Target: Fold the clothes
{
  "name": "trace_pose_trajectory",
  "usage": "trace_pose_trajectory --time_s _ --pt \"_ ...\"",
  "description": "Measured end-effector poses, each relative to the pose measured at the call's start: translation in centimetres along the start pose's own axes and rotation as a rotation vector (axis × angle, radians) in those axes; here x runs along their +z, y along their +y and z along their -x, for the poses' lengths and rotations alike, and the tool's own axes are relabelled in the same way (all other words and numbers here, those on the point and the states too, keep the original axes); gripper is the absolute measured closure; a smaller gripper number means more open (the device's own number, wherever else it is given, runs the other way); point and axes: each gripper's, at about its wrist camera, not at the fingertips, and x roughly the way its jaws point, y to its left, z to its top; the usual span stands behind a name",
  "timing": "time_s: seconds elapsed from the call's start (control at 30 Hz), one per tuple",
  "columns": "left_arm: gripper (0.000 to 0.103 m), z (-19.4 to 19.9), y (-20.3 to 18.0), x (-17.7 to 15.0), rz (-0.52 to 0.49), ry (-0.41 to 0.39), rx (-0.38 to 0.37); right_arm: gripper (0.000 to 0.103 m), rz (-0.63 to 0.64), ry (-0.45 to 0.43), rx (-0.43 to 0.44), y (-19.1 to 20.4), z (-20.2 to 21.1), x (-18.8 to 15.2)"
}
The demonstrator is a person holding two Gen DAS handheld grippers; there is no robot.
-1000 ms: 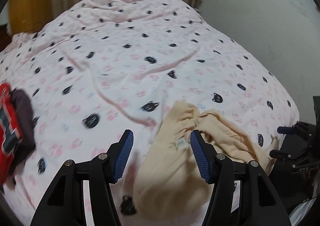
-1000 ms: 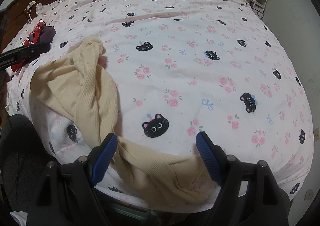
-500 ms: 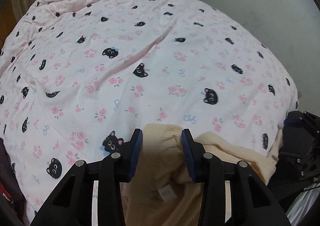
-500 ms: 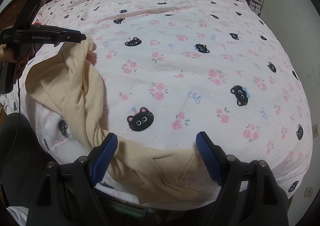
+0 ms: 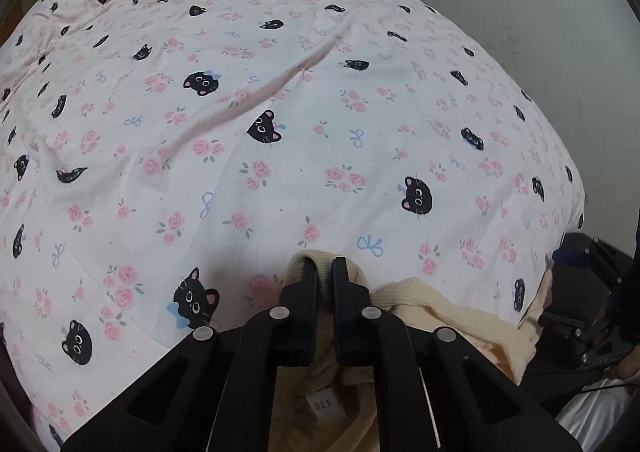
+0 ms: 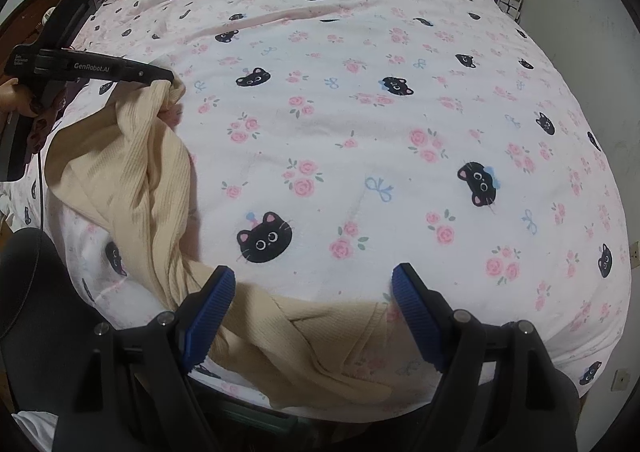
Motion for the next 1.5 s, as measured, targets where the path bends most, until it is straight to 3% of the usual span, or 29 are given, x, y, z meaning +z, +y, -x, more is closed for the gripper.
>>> trace_pose_trajectory --time_s 0.17,0.4,0.77,0.9,1.07,1.17,1.5 --pt "0.099 0.8 0.2 0.0 0.035 -0.044 -0.002 0.021 0.014 0.002 0.021 0.3 -0.1 -0.3" --pt "0.099 5.5 1.8 -0.7 0.086 -0.168 0.020 0.021 0.112 -0.028 0.082 3.1 0.4 -0.5" --pt "0.099 11.7 2.2 -2.1 0.131 -0.292 0.043 0.023 0.196 -0.061 0.224 6.4 0.6 -0.7" --pt "0.099 13.4 2.2 -2.6 0.136 -0.322 0.055 0.040 0.205 -0.043 0.250 6.9 0.1 -0.6" --pt "0.099 15.2 2.2 -3.3 0.141 -0.347 0.066 0.045 0.207 -0.032 0.258 7.1 -0.6 -0.5" --pt "0.099 15.7 2.3 -3.7 0.148 -0.352 0.074 0.054 0.211 -0.031 0.265 7.4 -0.8 -0.5" --pt "0.099 18.1 1.9 -4.0 0.149 -0.389 0.085 0.055 0.269 -0.130 0.309 8.9 2.1 -0.3"
